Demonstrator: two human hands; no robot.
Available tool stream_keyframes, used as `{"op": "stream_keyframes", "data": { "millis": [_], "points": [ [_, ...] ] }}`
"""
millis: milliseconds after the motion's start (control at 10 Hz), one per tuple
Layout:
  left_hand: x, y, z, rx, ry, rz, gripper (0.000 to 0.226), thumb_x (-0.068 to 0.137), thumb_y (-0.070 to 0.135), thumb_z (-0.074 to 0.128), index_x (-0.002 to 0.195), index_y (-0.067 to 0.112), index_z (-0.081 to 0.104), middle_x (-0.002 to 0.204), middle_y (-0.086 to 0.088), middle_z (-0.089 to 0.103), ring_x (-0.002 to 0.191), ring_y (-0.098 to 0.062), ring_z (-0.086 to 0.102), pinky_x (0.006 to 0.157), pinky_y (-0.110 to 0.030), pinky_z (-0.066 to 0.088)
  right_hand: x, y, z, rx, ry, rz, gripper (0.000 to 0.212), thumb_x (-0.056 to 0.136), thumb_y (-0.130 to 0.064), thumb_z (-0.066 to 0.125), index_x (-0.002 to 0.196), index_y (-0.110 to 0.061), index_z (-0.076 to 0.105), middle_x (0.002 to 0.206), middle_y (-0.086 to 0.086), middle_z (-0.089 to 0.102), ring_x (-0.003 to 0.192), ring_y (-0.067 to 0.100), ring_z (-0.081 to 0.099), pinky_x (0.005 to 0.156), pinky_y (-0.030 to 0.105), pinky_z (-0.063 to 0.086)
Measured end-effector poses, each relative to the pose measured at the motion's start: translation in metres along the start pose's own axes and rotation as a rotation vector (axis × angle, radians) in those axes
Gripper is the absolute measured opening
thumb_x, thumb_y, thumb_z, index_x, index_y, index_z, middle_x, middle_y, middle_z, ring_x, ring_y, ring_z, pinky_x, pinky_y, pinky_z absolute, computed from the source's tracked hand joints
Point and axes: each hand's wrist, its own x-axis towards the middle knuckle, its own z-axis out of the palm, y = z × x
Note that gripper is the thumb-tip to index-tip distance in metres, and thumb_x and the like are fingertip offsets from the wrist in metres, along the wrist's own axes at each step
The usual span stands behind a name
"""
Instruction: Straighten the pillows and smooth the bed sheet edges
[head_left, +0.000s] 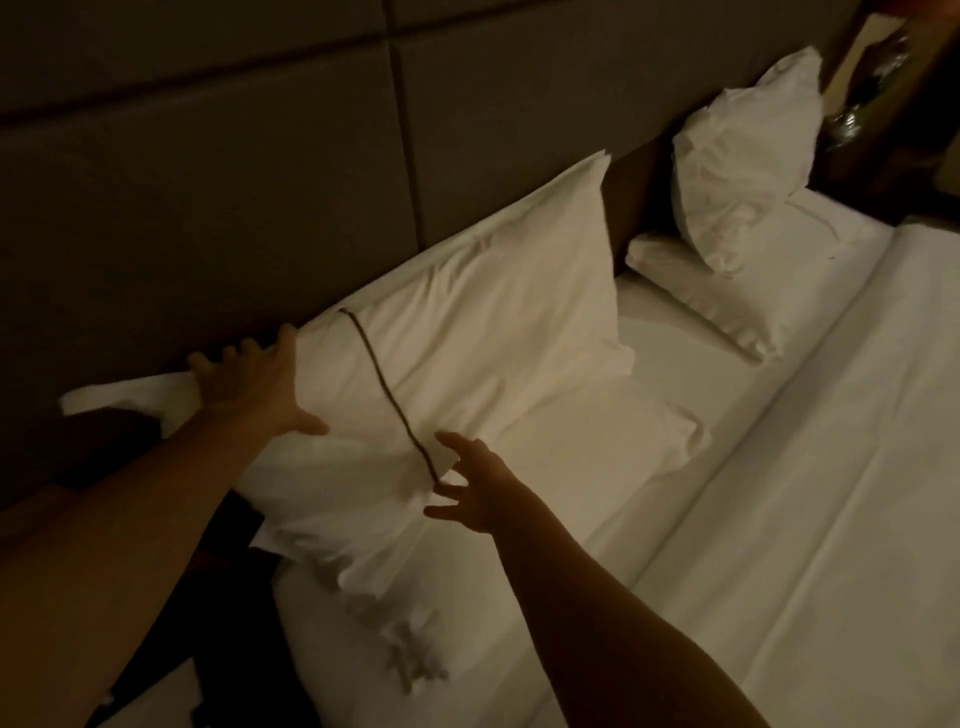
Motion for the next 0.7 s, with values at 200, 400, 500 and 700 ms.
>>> {"op": "stream_keyframes", "data": {
  "millis": [200, 400, 500, 700],
  "points": [
    [-0.01, -0.035, -0.011, -0.125, 0.109, 0.106, 0.038, 0.09, 0.027, 0.062, 0.119, 0.004, 0.054, 0.12, -0.023, 0.059, 0.107, -0.04, 0.058, 0.091, -0.049, 0.049, -0.018, 0.046, 0.02, -0.158, -0.042, 0.125, 0.055, 0.088, -0.028, 0.072, 0.137, -0.022, 0.048, 0.153, 0.013, 0.034, 0.13, 0.045, 0.044, 0.099, 0.057, 0.048],
    [-0.02, -0.054, -0.015, 0.005, 0.323, 0.108, 0.032, 0.088, 0.024, 0.062, 0.114, 0.007, 0.056, 0.117, -0.021, 0.058, 0.109, -0.041, 0.054, 0.091, -0.049, 0.041, -0.045, 0.03, 0.008, -0.213, -0.019, 0.067, 0.027, 0.094, -0.032, 0.062, 0.119, -0.023, 0.06, 0.151, 0.015, 0.039, 0.127, 0.044, 0.048, 0.098, 0.055, 0.048],
    [-0.036, -0.06, -0.002, 0.058, 0.362, 0.022, 0.029, 0.084, 0.015, 0.059, 0.112, 0.007, 0.059, 0.116, -0.023, 0.056, 0.107, -0.045, 0.05, 0.092, -0.051, 0.039, -0.069, 0.013, -0.003, -0.248, -0.026, 0.028, 0.026, 0.094, -0.032, 0.06, 0.118, -0.022, 0.061, 0.147, 0.016, 0.043, 0.125, 0.044, 0.051, 0.097, 0.054, 0.048],
    [-0.089, -0.014, -0.053, 0.041, 0.334, 0.108, 0.066, 0.082, 0.039, 0.059, 0.141, 0.022, 0.036, 0.142, -0.015, 0.038, 0.126, -0.038, 0.038, 0.103, -0.047, 0.035, -0.139, -0.042, -0.012, -0.375, 0.18, -0.168, 0.055, 0.089, -0.038, 0.066, 0.136, -0.016, 0.051, 0.137, 0.011, 0.053, 0.116, 0.037, 0.057, 0.09, 0.049, 0.052]
  ]
}}
